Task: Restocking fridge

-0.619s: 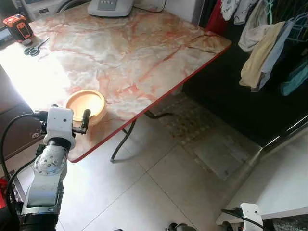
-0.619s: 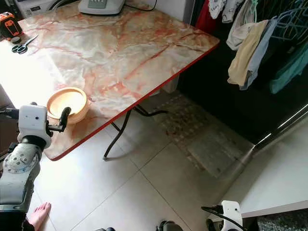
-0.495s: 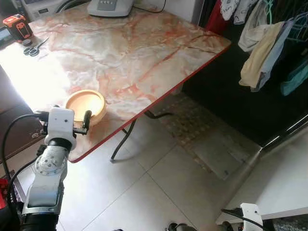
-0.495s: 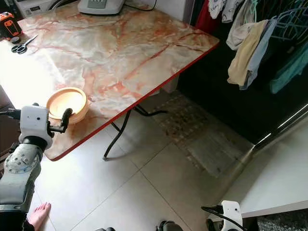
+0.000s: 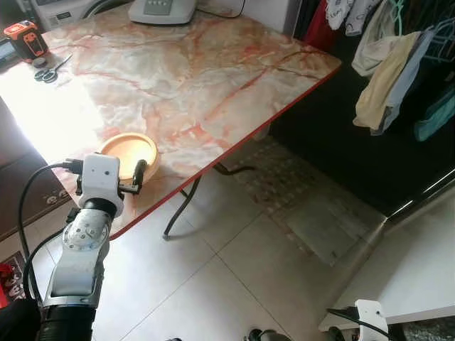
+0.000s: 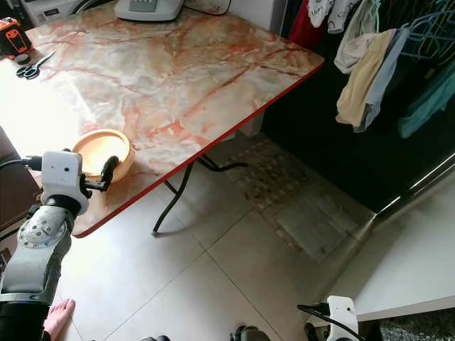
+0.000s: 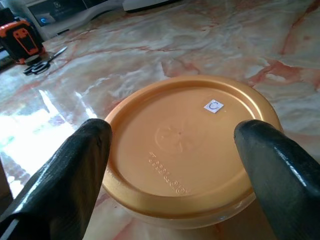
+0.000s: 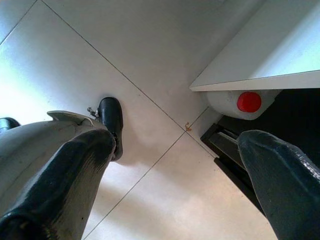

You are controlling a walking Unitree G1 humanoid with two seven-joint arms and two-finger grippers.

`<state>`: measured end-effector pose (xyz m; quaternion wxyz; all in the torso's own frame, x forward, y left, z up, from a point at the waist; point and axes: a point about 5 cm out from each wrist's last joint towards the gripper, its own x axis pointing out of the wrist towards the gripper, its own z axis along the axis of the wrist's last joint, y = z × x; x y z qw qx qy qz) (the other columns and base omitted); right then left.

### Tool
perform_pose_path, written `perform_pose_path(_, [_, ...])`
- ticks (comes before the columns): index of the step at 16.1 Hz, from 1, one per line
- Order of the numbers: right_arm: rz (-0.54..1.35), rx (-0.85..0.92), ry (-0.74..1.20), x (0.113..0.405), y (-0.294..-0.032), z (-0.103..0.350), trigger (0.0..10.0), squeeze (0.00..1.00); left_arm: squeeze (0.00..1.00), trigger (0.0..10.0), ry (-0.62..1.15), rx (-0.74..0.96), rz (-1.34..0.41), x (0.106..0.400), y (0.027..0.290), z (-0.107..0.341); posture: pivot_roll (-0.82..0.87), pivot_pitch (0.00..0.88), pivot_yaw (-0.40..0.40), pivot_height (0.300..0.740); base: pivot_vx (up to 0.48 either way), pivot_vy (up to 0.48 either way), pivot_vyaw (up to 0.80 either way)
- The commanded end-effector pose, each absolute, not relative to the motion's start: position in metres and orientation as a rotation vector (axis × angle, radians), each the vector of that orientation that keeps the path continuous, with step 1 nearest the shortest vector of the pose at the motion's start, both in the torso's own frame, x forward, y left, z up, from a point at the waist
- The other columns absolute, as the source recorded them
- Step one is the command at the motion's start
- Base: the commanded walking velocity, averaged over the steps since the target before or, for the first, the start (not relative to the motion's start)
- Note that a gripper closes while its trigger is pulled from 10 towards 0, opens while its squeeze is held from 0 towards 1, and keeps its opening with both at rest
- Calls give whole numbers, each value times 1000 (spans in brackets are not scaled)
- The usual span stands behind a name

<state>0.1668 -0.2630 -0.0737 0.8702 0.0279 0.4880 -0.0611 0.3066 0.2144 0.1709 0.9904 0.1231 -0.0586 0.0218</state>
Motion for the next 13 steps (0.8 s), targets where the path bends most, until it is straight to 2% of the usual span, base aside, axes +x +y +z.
perform_pose_path(1, [-132,57,1055,158,-264,-78,10000,0,0,10000,-95,236,30,309,212,166,-131,205,-35,740,0,0,0])
perform_pose_path(7, [-134,61,1052,158,-264,-77,10000,0,0,10000,-97,199,4,318,201,163,-136,204,-38,740,0,0,0])
perform_pose_path(13, [-133,62,1046,158,-265,-77,10000,0,0,10000,-176,170,17,321,200,179,-130,207,-41,740,0,0,0])
